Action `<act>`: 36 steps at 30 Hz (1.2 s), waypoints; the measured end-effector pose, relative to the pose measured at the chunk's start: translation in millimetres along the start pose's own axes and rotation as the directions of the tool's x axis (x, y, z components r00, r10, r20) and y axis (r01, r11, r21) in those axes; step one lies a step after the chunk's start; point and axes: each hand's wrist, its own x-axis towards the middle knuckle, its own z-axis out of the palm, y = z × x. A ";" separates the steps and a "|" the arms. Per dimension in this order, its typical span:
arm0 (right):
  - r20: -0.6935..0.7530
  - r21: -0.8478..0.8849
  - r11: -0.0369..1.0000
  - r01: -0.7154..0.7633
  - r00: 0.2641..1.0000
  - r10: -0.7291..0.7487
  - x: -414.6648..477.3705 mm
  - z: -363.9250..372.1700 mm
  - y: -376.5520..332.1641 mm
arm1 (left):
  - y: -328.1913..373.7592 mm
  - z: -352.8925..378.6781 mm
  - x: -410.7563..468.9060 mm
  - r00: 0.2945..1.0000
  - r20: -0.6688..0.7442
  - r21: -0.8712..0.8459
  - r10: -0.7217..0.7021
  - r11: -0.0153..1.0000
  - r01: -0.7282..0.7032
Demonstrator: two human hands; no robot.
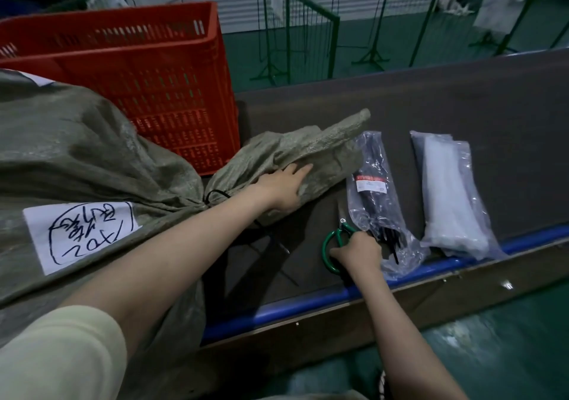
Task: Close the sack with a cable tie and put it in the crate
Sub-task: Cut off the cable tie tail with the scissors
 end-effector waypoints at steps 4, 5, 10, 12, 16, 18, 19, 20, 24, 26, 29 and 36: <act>-0.046 0.182 0.982 0.051 0.998 -0.043 -19.8 0.2 13.2 | -1.6 -3.2 4.2 0.999 -0.025 -0.069 -0.024 0.997 0.022; -0.086 0.282 0.954 0.099 0.993 -0.078 -27.4 3.5 17.1 | -3.2 -5.1 6.2 1.000 -0.013 -0.089 -0.027 0.996 0.026; -0.181 0.679 0.681 0.273 0.962 -0.205 -45.7 -1.0 15.6 | -6.7 -14.7 4.6 0.955 0.275 -0.281 0.109 0.959 -0.029; -0.205 0.756 0.570 0.321 0.944 -0.260 -45.8 -13.0 6.4 | -6.3 -23.2 -3.3 0.928 0.310 -0.342 0.209 0.935 -0.096; -0.289 0.766 0.494 0.412 0.906 -0.309 -44.9 -36.1 -13.0 | -19.7 -61.8 -27.0 0.944 0.199 -0.405 0.264 0.899 -0.166; -0.341 0.693 0.533 0.484 0.873 -0.349 -42.5 -42.4 -21.6 | -40.7 -78.0 -40.1 0.969 0.131 -0.400 0.210 0.906 -0.142; -0.355 0.630 0.576 0.521 0.853 -0.383 -41.1 -45.5 -25.0 | -51.4 -81.8 -45.0 0.981 0.090 -0.370 0.171 0.920 -0.126; -0.349 0.566 0.617 0.547 0.837 -0.421 -41.0 -47.7 -31.4 | -64.7 -83.4 -51.8 0.992 0.036 -0.310 0.123 0.945 -0.105; -0.285 0.374 0.727 0.576 0.818 -0.500 -35.2 -56.9 -53.8 | -95.2 -68.7 -80.2 0.983 0.178 -0.143 0.038 0.990 -0.012; -0.241 0.239 0.775 0.585 0.809 -0.536 -31.7 -61.3 -64.4 | -99.3 -56.2 -89.2 0.954 0.299 -0.171 0.020 0.985 0.033; -0.172 0.064 0.776 0.627 0.773 -0.610 -29.3 -64.1 -77.8 | -100.3 -44.8 -92.5 0.991 0.136 -0.088 0.003 0.996 0.009; 0.017 -0.125 0.637 0.760 0.644 -0.765 -18.3 -58.2 -91.5 | -119.8 -53.8 -92.9 0.963 -0.227 -0.070 -0.146 0.989 0.134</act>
